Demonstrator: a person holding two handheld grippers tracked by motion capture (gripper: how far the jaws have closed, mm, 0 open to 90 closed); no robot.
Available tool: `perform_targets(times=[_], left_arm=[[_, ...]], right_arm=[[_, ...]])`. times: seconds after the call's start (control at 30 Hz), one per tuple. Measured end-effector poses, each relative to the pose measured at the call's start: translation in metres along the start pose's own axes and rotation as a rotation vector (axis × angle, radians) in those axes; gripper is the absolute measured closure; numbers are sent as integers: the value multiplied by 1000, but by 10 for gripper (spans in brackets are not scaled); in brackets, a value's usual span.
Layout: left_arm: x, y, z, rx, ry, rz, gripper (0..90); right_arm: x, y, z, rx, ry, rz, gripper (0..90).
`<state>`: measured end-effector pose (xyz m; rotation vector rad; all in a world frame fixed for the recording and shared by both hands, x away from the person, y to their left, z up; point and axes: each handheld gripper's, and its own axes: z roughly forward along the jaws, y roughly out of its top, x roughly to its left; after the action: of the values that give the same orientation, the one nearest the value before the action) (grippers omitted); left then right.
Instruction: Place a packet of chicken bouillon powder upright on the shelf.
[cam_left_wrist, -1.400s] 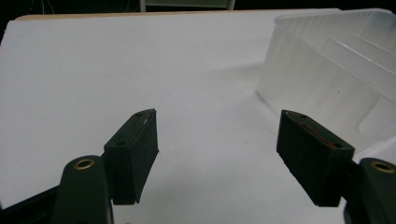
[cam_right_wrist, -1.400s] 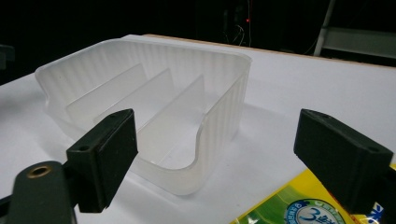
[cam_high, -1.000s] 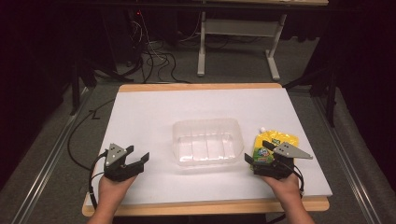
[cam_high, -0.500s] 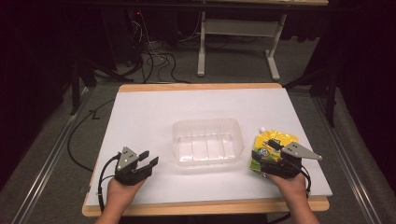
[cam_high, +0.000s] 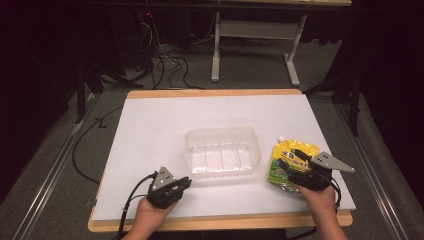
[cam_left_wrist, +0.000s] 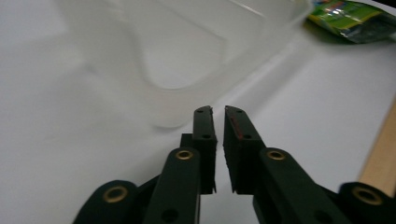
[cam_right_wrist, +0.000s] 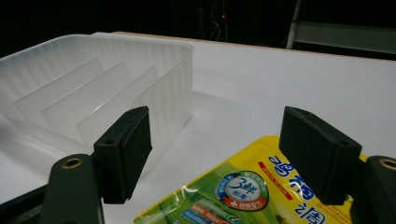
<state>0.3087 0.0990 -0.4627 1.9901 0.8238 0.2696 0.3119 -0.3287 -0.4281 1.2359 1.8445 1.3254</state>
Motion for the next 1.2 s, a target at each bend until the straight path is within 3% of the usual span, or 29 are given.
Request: perform_targets(times=[0.1, 0.17, 0.23, 0.33, 0.47, 0.67, 0.7, 0.87, 1.0, 1.03, 1.07, 1.1, 1.2], left_arm=[[-25, 10, 29, 50, -16, 60, 865], [-37, 19, 48, 54, 3, 78, 865], [-41, 29, 63, 48, 13, 50, 871], [-40, 35, 82, 98, 63, 52, 891], [-37, 36, 92, 121, 94, 50, 900], [-29, 36, 92, 126, 132, 45, 894], [-34, 35, 98, 30, 130, -58, 885], [-35, 35, 102, 2, 114, -83, 861], [-31, 38, 99, 23, 91, -50, 815], [-30, 39, 94, 31, 79, -17, 777], [-30, 39, 88, 27, 56, 7, 735], [-27, 41, 76, 53, 41, 69, 694], [-19, 42, 46, 5, 42, 89, 599]], right_arm=[[-5, -2, 0, 6, -8, 26, 265], [-8, -3, 0, 3, -8, 45, 274], [-10, -3, -2, -3, -16, 53, 275], [-14, -4, -5, -13, -31, 56, 277], [-21, -7, -7, -11, -35, 82, 306], [-30, -9, -11, -12, -50, 99, 308], [-32, -10, -12, -14, -51, 105, 310], [-36, -11, -13, -10, -56, 118, 322], [-37, -12, -10, -1, -55, 119, 329], [-37, -12, -10, 0, -55, 122, 331], [-37, -13, -10, 2, -59, 125, 332], [-38, -13, -10, 4, -61, 131, 332], [-47, -15, -9, 21, -75, 152, 329]])
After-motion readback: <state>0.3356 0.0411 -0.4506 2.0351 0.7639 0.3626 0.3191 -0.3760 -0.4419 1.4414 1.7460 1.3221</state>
